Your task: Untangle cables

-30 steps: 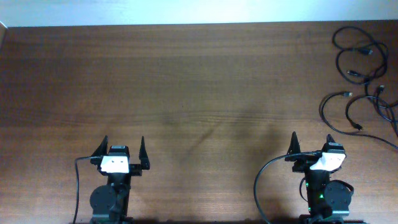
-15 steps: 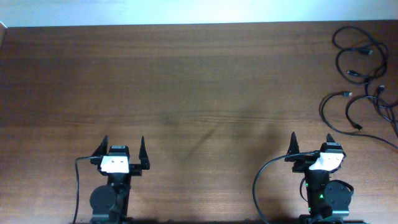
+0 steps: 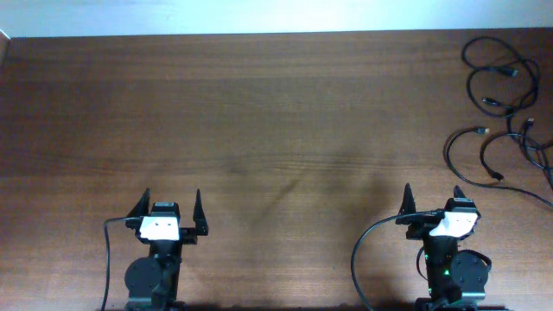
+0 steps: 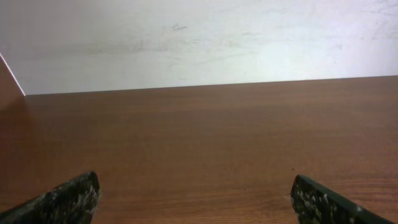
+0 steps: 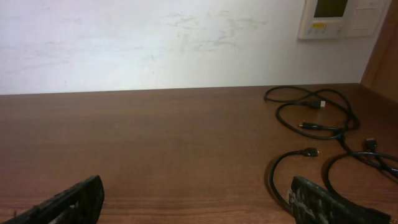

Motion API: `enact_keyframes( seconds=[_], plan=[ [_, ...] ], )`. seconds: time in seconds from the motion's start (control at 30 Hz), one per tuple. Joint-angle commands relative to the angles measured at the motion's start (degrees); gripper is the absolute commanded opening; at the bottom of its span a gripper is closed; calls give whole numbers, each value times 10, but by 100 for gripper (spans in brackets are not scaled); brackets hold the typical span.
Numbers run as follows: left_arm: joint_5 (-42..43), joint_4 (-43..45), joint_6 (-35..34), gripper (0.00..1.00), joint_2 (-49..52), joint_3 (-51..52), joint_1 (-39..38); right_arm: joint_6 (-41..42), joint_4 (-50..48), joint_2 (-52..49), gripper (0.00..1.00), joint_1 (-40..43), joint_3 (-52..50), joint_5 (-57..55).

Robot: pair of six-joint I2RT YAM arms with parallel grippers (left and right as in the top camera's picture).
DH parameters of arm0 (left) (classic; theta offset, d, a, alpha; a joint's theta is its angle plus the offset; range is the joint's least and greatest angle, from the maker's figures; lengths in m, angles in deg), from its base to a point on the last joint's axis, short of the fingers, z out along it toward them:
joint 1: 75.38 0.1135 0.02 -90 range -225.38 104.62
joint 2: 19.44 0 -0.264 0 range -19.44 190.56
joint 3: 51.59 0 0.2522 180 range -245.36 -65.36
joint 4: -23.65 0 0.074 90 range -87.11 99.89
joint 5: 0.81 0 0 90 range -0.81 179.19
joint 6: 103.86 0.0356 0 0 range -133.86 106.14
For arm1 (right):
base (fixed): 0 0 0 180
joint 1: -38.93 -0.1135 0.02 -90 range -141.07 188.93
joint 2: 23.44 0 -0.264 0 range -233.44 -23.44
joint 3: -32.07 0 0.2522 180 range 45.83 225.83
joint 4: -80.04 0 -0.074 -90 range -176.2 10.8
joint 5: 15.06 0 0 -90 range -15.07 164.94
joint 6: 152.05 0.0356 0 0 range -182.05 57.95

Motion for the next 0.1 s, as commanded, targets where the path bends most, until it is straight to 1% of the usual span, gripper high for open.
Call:
enact_keyframes(
  seconds=[0.0,0.07],
  plan=[
    [0,0,7,99,-3,3,-1,-4,5,7,94,2,-3,7],
    [0,0,7,99,-3,3,-1,-4,5,7,94,2,-3,7]
  ],
)
